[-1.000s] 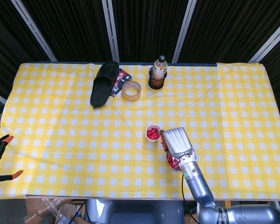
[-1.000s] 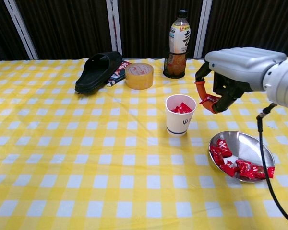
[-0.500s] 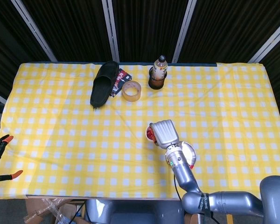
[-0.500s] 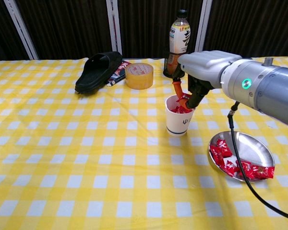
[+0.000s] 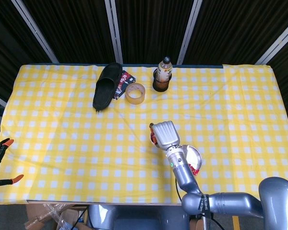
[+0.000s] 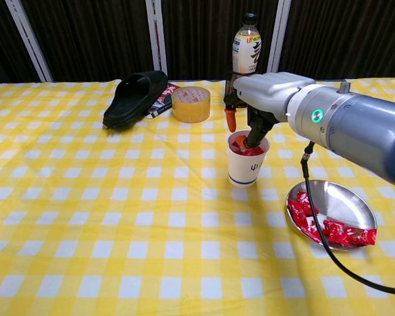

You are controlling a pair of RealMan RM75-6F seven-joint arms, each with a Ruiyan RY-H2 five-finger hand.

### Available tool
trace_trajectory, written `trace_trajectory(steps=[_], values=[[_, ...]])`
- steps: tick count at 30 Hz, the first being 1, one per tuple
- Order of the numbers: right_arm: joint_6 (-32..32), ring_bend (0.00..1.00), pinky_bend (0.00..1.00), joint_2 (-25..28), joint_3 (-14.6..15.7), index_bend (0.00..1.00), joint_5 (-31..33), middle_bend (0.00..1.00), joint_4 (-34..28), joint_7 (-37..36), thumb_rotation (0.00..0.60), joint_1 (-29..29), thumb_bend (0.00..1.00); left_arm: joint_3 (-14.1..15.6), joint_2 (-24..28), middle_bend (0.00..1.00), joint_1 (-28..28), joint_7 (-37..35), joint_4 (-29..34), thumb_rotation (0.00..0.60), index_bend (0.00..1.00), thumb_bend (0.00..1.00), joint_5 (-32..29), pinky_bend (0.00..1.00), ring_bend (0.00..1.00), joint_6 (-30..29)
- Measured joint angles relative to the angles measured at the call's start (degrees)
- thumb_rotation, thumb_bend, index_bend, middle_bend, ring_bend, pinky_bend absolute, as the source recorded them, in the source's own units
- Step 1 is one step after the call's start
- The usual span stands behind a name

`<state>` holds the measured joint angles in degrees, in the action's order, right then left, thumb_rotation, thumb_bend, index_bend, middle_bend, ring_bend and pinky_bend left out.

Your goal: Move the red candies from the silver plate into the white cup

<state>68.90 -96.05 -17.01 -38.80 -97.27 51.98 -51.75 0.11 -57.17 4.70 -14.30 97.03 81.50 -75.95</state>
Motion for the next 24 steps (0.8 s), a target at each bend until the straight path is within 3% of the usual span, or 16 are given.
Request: trace_trajectory(steps=[15, 18, 24], values=[[3.45, 1.00, 0.98, 2.44, 2.52, 0.40, -3.20, 0.99, -4.18, -1.20, 0.600, 1.34, 0.46, -0.02, -0.09, 0.00, 0.00, 0.12, -0.07, 0.600, 0.00, 0.03, -0.04, 0.00, 0.00, -0.07], [4.91, 1.00, 0.98, 4.13, 3.95, 0.40, -4.36, 0.99, -7.17, -1.33, 0.600, 2.69, 0.46, -0.01, -0.08, 0.00, -0.03, 0.11, -0.07, 0.600, 0.00, 0.03, 0.10, 0.00, 0.00, -0.24], [7.58, 1.00, 0.98, 7.92, 9.66, 0.40, -7.90, 0.99, -12.29, -2.13, 0.600, 6.83, 0.46, -0.03, -0.18, 0.00, -0.19, 0.27, -0.08, 0.600, 0.00, 0.03, 0.32, 0.00, 0.00, -0.74]])
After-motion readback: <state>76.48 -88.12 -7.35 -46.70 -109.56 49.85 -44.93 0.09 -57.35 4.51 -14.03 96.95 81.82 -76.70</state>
